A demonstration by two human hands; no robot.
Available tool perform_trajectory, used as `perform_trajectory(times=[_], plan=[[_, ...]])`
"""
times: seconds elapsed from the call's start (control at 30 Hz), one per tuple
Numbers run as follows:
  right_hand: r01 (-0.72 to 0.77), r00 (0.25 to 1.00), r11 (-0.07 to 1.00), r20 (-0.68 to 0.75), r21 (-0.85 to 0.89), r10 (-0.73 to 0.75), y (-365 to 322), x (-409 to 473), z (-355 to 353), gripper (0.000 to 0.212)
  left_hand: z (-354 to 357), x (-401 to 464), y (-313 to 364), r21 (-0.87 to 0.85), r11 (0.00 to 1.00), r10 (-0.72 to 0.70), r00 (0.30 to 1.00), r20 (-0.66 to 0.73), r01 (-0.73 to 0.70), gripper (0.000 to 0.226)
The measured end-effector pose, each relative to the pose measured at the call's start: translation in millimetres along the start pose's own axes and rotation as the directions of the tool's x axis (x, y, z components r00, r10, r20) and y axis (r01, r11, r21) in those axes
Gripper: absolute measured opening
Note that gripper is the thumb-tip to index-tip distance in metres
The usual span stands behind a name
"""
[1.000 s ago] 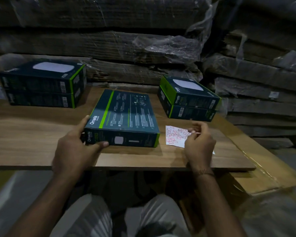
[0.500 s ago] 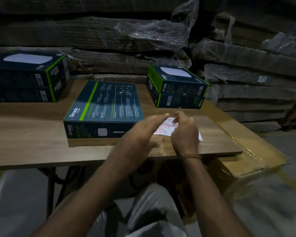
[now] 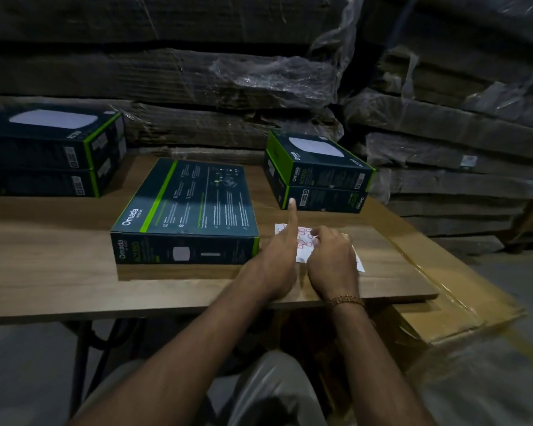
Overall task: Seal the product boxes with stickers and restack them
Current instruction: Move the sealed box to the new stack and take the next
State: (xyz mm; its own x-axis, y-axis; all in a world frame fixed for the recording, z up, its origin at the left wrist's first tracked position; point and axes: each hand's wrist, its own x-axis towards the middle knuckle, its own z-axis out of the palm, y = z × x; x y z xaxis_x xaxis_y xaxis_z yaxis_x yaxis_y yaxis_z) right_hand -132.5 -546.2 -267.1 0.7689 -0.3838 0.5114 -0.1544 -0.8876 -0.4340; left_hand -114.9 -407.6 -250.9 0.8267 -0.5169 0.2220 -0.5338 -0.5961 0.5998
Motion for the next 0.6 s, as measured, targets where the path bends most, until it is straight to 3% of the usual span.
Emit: perform_trajectory(times=[0.13, 0.3, 0.4, 0.6], plan=[[0.028, 1.0, 1.0, 0.012, -0.008, -0.028, -1.2, 0.6, 2.2, 0.03, 2.7, 0.3, -1.7, 0.007, 0.999, -0.039, 0.997, -0.07, 0.039, 0.147], [0.006, 1.0, 0.991, 0.017, 0.134, -0.008, -0.7, -1.7, 0.6, 0.042, 1.4, 0.0, -1.1, 0.067, 0.993, -0.092, 0.99, -0.111, 0.1, 0.147], [0.014, 1.0, 0.996, -0.008, 0.093, -0.013, -2.2, -1.9, -2.1, 0.049, 2.1, 1.2, -0.8, 0.108, 0.983, -0.135, 0.984, -0.121, 0.148, 0.145], [-0.03, 0.999, 0.998, -0.009, 0.055, 0.03, -1.2, -5.4, -1.8, 0.043, -4.6, -2.9, 6.5, 0.126, 0.969, -0.207, 0.977, -0.06, 0.213, 0.123]])
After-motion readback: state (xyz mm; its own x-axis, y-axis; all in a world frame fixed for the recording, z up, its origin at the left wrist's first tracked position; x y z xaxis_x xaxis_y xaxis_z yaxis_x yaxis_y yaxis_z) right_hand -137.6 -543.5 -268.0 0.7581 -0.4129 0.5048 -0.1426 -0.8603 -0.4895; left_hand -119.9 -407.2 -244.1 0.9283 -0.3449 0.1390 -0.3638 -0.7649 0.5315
